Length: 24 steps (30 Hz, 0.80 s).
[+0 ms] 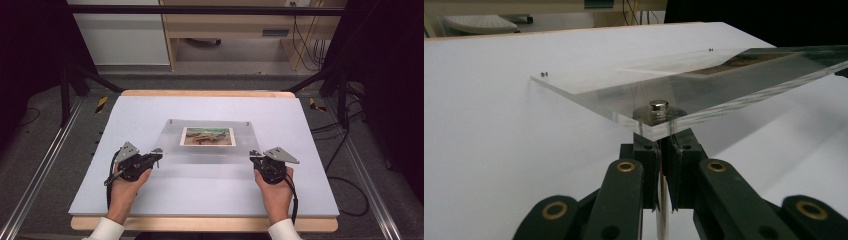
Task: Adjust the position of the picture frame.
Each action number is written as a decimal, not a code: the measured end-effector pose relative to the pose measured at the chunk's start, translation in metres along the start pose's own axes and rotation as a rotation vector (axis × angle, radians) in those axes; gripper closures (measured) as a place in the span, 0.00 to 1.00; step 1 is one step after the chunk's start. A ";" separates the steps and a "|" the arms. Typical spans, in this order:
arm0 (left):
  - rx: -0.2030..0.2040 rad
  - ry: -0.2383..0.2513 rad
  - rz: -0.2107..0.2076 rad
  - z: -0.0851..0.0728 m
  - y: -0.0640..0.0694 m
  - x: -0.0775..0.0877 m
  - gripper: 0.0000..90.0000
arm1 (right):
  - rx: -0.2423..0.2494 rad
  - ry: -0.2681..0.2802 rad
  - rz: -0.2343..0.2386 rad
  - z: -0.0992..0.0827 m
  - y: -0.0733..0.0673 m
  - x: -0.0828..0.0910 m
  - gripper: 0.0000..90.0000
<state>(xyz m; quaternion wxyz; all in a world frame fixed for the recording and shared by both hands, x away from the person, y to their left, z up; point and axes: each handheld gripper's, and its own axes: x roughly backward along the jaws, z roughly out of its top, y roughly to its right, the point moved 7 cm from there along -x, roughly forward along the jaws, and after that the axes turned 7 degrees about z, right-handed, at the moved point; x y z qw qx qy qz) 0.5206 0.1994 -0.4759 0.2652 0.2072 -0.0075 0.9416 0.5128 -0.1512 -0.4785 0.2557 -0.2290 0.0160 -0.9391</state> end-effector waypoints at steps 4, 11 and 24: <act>0.005 -0.006 0.004 -0.002 0.000 0.000 0.93 | -0.036 0.008 0.019 -0.004 0.000 -0.001 0.94; -0.005 -0.024 -0.007 -0.008 0.001 -0.002 0.93 | -0.043 0.005 0.026 -0.010 0.001 -0.002 0.94; -0.016 -0.054 0.002 -0.015 0.006 -0.006 0.93 | -0.021 -0.018 -0.008 -0.016 0.007 -0.005 0.94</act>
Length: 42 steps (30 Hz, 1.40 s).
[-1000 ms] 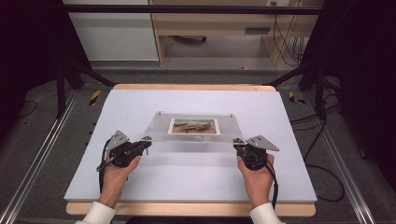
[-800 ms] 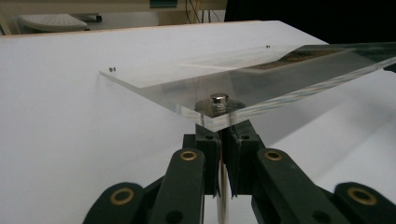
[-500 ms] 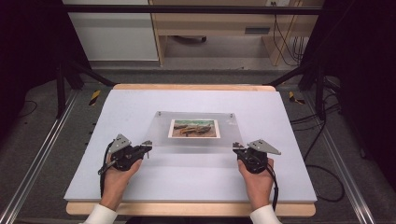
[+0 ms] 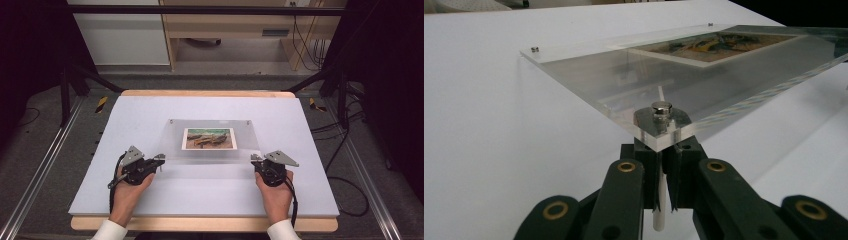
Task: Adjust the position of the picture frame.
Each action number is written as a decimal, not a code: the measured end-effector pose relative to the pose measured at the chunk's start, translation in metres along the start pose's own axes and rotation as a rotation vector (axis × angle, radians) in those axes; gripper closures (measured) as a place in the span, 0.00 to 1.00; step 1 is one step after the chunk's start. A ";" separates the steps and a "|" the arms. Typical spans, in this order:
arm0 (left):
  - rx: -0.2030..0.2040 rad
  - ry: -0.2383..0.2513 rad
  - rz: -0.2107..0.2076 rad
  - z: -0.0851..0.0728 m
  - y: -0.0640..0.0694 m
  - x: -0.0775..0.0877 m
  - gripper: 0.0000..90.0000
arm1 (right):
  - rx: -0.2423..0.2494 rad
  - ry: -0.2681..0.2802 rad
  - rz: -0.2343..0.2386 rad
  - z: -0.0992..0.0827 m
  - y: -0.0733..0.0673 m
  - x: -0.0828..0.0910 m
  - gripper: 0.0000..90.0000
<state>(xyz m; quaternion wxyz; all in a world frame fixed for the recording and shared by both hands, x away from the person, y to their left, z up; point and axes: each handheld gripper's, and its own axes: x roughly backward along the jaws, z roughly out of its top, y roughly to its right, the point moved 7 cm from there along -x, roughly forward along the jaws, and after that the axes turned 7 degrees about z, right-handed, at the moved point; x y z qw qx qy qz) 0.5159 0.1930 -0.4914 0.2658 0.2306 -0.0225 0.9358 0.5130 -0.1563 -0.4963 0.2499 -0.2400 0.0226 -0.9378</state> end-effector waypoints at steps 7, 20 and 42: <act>-0.003 -0.022 0.009 -0.005 0.000 -0.002 0.93 | -0.006 -0.013 0.008 -0.004 0.001 -0.002 0.94; -0.009 -0.041 0.004 -0.008 0.002 -0.004 0.94 | -0.015 -0.024 0.004 -0.007 0.003 -0.003 0.94; -0.018 -0.070 0.019 -0.013 0.003 -0.008 0.93 | -0.016 -0.051 0.005 -0.013 0.005 -0.008 0.94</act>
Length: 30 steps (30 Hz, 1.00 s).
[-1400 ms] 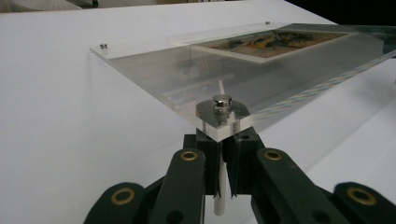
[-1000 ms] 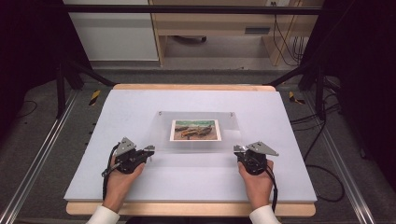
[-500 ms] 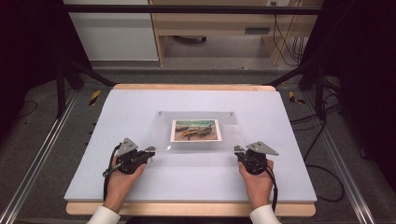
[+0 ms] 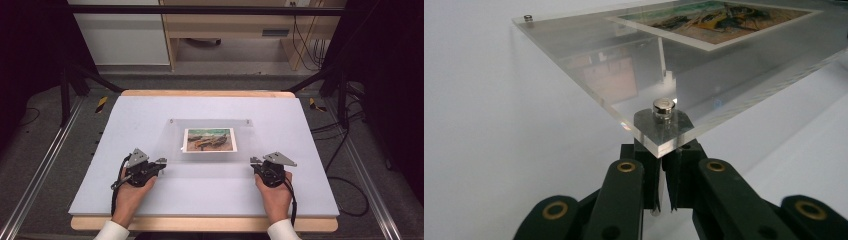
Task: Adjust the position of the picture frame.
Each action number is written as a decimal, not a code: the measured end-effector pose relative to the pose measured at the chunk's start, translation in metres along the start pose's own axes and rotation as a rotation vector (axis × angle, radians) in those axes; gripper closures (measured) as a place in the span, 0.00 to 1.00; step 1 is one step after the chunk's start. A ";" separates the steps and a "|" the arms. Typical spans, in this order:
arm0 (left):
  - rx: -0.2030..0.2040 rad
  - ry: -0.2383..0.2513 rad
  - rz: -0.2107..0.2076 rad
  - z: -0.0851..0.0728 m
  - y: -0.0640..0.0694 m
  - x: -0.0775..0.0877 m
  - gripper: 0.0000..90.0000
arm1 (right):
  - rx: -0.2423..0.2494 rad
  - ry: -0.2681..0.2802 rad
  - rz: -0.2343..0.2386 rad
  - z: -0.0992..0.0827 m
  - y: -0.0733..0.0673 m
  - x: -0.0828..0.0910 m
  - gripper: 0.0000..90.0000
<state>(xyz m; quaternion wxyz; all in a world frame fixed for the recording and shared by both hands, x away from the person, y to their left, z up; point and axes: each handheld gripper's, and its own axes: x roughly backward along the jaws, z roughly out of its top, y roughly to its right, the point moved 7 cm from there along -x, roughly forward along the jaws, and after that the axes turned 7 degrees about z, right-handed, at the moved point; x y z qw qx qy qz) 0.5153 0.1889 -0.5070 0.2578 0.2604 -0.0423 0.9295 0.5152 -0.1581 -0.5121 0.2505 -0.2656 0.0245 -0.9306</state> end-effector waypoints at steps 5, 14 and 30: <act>-0.006 -0.008 -0.001 -0.001 0.000 -0.001 0.94 | -0.002 -0.001 0.000 0.000 0.001 -0.001 0.93; -0.014 -0.020 0.007 -0.003 0.000 -0.003 0.93 | -0.006 -0.008 -0.002 -0.002 0.002 -0.002 0.93; -0.016 -0.023 0.014 -0.003 0.000 -0.003 0.93 | -0.006 -0.011 0.002 -0.003 0.001 -0.002 0.94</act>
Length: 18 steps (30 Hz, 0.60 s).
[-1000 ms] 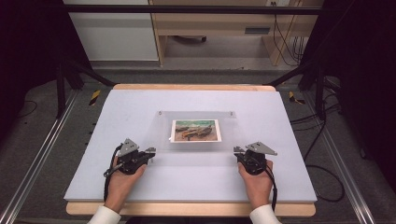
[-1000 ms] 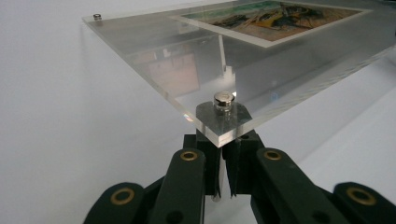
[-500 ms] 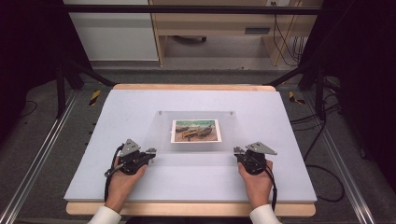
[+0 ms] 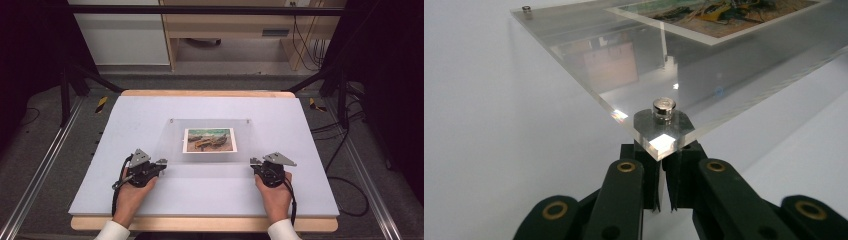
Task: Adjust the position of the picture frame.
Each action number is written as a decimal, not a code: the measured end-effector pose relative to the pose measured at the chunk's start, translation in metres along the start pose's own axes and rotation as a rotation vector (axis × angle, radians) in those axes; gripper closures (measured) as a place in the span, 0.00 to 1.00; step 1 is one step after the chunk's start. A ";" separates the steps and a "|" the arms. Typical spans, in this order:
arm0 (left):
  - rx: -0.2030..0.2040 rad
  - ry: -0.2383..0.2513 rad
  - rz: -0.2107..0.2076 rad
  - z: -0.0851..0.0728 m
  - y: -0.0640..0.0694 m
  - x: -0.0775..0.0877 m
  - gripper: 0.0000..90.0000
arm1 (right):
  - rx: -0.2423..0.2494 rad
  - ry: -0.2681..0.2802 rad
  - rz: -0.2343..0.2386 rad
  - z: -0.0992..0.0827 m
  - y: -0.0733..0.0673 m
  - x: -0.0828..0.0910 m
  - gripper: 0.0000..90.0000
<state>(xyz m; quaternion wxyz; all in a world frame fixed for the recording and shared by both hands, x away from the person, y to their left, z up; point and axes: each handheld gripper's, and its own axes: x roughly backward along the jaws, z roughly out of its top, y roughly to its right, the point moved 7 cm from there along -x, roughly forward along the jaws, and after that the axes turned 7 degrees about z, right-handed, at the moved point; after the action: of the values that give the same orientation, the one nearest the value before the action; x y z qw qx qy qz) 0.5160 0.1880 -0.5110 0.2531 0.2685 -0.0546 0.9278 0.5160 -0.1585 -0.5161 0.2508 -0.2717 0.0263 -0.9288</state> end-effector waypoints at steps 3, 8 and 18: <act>0.000 -0.001 -0.001 0.000 0.000 0.000 0.93 | -0.005 -0.001 0.001 0.000 -0.001 0.000 0.94; -0.002 -0.002 -0.001 0.000 -0.001 0.000 0.93 | 0.001 -0.004 0.004 0.000 -0.001 0.000 0.94; 0.003 -0.022 -0.006 0.000 0.002 0.003 0.64 | 0.021 -0.060 0.042 -0.003 -0.005 0.010 0.56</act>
<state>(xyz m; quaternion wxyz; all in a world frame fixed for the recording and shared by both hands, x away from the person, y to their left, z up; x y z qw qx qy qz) 0.5126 0.1874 -0.5093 0.2548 0.2793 -0.0549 0.9242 0.5051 -0.1592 -0.5127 0.2739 -0.2963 0.0150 -0.9148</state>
